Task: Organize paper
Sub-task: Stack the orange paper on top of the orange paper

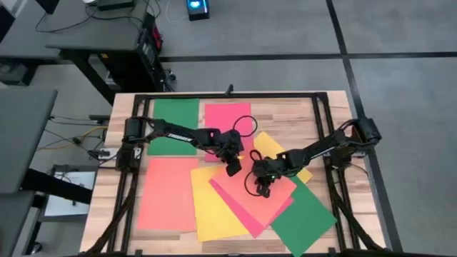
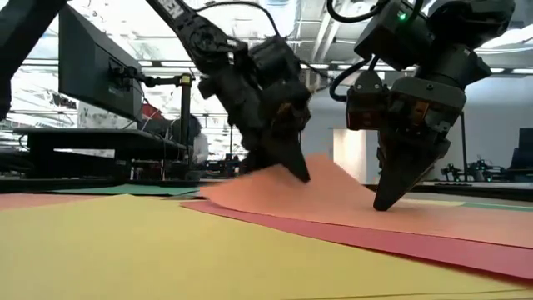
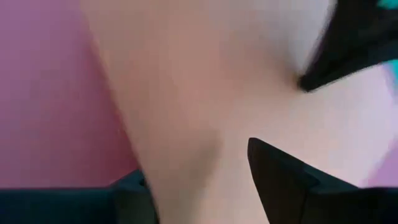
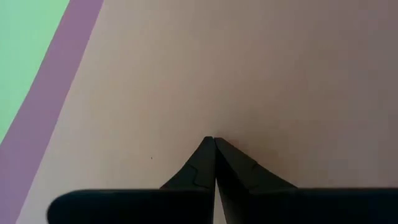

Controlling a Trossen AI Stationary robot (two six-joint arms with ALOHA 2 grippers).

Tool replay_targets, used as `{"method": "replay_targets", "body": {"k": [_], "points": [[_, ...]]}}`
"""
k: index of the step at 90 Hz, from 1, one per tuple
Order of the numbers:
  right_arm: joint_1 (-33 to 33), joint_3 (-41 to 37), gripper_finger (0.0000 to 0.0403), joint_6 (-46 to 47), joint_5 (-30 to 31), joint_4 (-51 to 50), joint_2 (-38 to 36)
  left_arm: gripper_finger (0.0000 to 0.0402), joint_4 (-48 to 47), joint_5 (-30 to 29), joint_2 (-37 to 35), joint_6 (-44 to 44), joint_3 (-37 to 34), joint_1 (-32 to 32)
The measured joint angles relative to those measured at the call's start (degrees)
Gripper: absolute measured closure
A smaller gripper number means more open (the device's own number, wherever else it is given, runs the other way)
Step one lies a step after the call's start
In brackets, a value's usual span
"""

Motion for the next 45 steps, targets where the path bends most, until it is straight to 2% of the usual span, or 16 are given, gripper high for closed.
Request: {"method": "replay_targets", "body": {"k": [10,25,45], "points": [[0.0,0.0,0.0403,0.0,0.0,0.0,0.0,0.0295,0.8,0.0,0.6,0.1,0.1,0.0],[-0.4,0.0,0.0403,0.0,-0.2,0.0,-0.1,0.0388,1.1,-0.1,0.5,1.2,0.0,0.0],[-0.5,0.7,0.0403,-0.8,-0.4,-3.2,-4.5,0.0401,1.6,0.0,0.3,2.8,0.4,-0.1]]}}
